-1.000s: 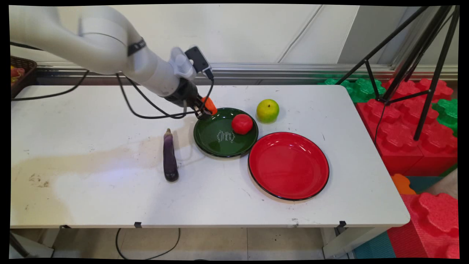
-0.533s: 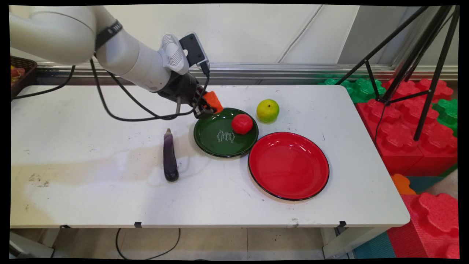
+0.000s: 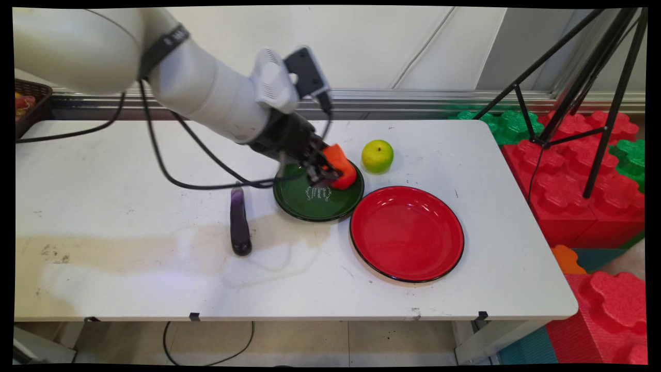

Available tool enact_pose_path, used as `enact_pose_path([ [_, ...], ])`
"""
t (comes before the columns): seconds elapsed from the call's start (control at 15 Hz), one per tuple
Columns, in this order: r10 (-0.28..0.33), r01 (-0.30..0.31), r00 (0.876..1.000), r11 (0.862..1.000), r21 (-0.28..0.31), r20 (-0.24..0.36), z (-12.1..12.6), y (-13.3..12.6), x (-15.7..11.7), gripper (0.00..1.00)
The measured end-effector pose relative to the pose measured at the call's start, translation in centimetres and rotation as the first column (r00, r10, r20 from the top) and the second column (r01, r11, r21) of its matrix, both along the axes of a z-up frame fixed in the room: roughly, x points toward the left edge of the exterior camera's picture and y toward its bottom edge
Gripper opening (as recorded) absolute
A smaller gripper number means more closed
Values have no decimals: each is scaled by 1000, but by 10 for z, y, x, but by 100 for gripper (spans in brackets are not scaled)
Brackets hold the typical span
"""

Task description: Place the picked object on the red plate

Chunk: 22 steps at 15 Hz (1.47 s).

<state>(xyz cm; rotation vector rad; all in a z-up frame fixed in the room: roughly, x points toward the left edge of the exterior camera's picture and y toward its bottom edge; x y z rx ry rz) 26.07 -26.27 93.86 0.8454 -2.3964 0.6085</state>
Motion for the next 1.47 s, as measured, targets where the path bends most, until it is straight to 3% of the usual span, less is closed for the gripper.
enact_pose_path([
  [0.4, -40, 40, 999, 999, 35, -11, -16, -20, -62, 0],
  [0.73, -46, 47, 999, 996, 79, -6, -45, -57, -101, 0],
  [1.47, -82, 77, 996, 982, 170, 21, -111, -121, -138, 0],
])
